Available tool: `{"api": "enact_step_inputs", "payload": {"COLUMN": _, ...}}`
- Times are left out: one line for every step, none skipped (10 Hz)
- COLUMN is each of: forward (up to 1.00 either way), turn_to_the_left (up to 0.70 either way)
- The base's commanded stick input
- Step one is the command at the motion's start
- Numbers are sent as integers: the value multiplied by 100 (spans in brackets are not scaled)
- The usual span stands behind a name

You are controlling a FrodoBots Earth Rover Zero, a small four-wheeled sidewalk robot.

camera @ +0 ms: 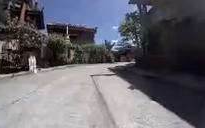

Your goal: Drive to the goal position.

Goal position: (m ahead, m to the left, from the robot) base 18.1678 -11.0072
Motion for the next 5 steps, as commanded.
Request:
{"api": "enact_step_inputs", "payload": {"forward": 100, "turn_to_the_left": 0}}
{"api": "enact_step_inputs", "payload": {"forward": 100, "turn_to_the_left": 0}}
{"api": "enact_step_inputs", "payload": {"forward": 100, "turn_to_the_left": 0}}
{"api": "enact_step_inputs", "payload": {"forward": 100, "turn_to_the_left": 1}}
{"api": "enact_step_inputs", "payload": {"forward": 100, "turn_to_the_left": 3}}
